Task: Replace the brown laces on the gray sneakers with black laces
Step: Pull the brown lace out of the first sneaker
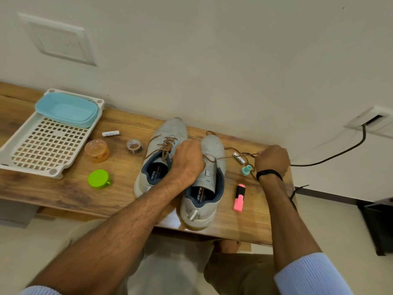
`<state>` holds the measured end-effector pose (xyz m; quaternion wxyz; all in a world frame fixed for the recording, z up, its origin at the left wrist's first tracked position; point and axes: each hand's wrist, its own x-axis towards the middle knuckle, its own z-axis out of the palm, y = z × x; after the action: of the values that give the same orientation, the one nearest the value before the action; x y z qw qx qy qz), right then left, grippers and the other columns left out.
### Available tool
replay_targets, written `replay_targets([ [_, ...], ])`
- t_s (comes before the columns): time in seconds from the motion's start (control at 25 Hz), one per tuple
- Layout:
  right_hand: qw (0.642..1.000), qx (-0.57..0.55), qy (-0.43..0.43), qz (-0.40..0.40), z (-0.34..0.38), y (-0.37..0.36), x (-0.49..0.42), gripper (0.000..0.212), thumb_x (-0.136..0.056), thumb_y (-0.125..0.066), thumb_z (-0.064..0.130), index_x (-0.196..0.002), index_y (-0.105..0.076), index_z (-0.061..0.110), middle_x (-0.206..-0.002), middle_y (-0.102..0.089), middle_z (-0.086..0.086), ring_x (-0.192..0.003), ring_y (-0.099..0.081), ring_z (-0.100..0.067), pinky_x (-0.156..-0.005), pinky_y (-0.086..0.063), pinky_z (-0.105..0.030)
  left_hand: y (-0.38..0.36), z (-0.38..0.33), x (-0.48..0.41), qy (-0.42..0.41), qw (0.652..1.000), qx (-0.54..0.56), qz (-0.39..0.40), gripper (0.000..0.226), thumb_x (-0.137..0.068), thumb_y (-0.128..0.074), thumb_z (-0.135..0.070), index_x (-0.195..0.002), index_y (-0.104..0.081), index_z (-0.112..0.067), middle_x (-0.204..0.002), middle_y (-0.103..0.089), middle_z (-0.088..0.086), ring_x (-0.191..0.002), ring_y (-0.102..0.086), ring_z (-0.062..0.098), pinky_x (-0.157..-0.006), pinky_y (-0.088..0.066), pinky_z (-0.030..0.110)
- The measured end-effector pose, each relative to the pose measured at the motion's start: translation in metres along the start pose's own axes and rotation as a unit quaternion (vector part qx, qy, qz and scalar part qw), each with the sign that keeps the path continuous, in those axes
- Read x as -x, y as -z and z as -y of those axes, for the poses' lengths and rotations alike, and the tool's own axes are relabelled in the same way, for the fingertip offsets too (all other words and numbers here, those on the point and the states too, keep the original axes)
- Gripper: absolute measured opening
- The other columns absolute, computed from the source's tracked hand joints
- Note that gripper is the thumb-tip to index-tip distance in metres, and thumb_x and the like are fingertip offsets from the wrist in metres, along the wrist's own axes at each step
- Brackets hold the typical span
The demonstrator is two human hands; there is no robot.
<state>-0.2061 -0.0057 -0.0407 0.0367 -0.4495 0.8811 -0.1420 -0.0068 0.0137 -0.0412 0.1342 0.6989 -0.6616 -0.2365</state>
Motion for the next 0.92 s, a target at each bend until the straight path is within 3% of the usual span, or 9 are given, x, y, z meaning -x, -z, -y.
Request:
replay_targets([
  [0.12, 0.979, -0.089, 0.137, 0.126, 0.016, -0.008, 0.011, 0.031, -0.083, -0.075, 0.017, -0.113, -0.067, 0.013, -0.119, -0.062, -0.01, -0.107, -0.06, -0.025, -0.084, -0.045, -0.028, -0.002, 0.0, -0.003, -0.003, 1.0, 0.009, 0.001, 0.023, -0.088, -0.064, -0.009, -0.109, -0.062, -0.002, -0.113, -0.063, 0.018, -0.105, -0.06, 0.033, -0.078, -0.045, 0.034],
  [0.24, 0.944, -0.053, 0.23, 0.229, 0.032, -0.018, 0.022, 0.011, -0.082, -0.076, 0.026, -0.085, -0.072, 0.016, -0.093, -0.07, 0.001, -0.093, -0.062, -0.017, -0.073, -0.038, -0.023, -0.005, 0.005, -0.008, -0.001, 1.0, 0.023, 0.012, 0.028, -0.084, -0.065, -0.01, -0.111, -0.069, -0.007, -0.11, -0.068, 0.015, -0.102, -0.063, 0.031, -0.082, -0.05, 0.036],
  [0.32, 0.952, 0.006, 0.216, 0.216, 0.035, -0.024, 0.023, 0.022, -0.086, -0.072, 0.03, -0.072, -0.066, 0.014, -0.078, -0.066, -0.001, -0.085, -0.062, -0.022, -0.067, -0.039, -0.026, -0.007, 0.007, -0.009, -0.002, 0.999, 0.032, 0.015, 0.029, -0.082, -0.066, -0.011, -0.111, -0.071, -0.01, -0.107, -0.069, 0.013, -0.101, -0.064, 0.03, -0.081, -0.052, 0.036],
  [0.48, 0.988, 0.127, 0.079, 0.046, 0.017, -0.014, 0.006, 0.018, -0.094, -0.061, 0.022, -0.096, -0.067, 0.004, -0.103, -0.068, -0.014, -0.1, -0.064, -0.03, -0.081, -0.049, -0.034, -0.009, 0.009, -0.011, 0.001, 1.0, 0.025, 0.018, 0.032, -0.082, -0.067, -0.01, -0.114, -0.068, -0.009, -0.114, -0.068, 0.012, -0.105, -0.063, 0.029, -0.086, -0.053, 0.036],
  [0.56, 0.99, 0.137, 0.039, 0.006, 0.004, -0.01, -0.005, 0.017, -0.094, -0.06, 0.017, -0.1, -0.067, 0.003, -0.108, -0.067, -0.017, -0.105, -0.063, -0.032, -0.087, -0.048, -0.035, -0.009, 0.008, -0.011, 0.0, 1.0, 0.025, 0.015, 0.033, -0.083, -0.065, -0.008, -0.116, -0.067, -0.009, -0.118, -0.066, 0.014, -0.108, -0.062, 0.03, -0.089, -0.052, 0.037],
  [0.64, 0.989, 0.119, 0.08, 0.024, 0.005, -0.015, -0.002, 0.02, -0.094, -0.062, 0.018, -0.107, -0.067, 0.004, -0.111, -0.066, -0.015, -0.107, -0.061, -0.031, -0.089, -0.048, -0.035, -0.008, 0.004, -0.01, -0.001, 1.0, 0.023, 0.006, 0.033, -0.086, -0.062, -0.005, -0.119, -0.065, -0.008, -0.121, -0.063, 0.016, -0.111, -0.059, 0.032, -0.091, -0.051, 0.039],
  [0.76, 0.967, -0.05, 0.195, 0.153, 0.021, -0.025, 0.01, 0.024, -0.085, -0.073, 0.017, -0.108, -0.069, 0.012, -0.114, -0.066, -0.007, -0.11, -0.059, -0.024, -0.088, -0.043, -0.029, -0.007, 0.0, -0.008, -0.004, 1.0, 0.012, 0.006, 0.034, -0.087, -0.061, -0.004, -0.12, -0.063, -0.008, -0.123, -0.061, 0.016, -0.113, -0.058, 0.033, -0.093, -0.05, 0.039],
  [0.92, 0.936, -0.041, 0.263, 0.23, 0.029, -0.024, 0.015, 0.006, -0.085, -0.072, 0.016, -0.09, -0.075, 0.016, -0.1, -0.072, -0.002, -0.097, -0.064, -0.018, -0.075, -0.04, -0.022, -0.007, 0.001, -0.005, -0.011, 1.0, -0.004, 0.003, 0.03, -0.087, -0.058, -0.001, -0.116, -0.063, -0.006, -0.117, -0.062, 0.016, -0.104, -0.059, 0.033, -0.081, -0.049, 0.04],
])
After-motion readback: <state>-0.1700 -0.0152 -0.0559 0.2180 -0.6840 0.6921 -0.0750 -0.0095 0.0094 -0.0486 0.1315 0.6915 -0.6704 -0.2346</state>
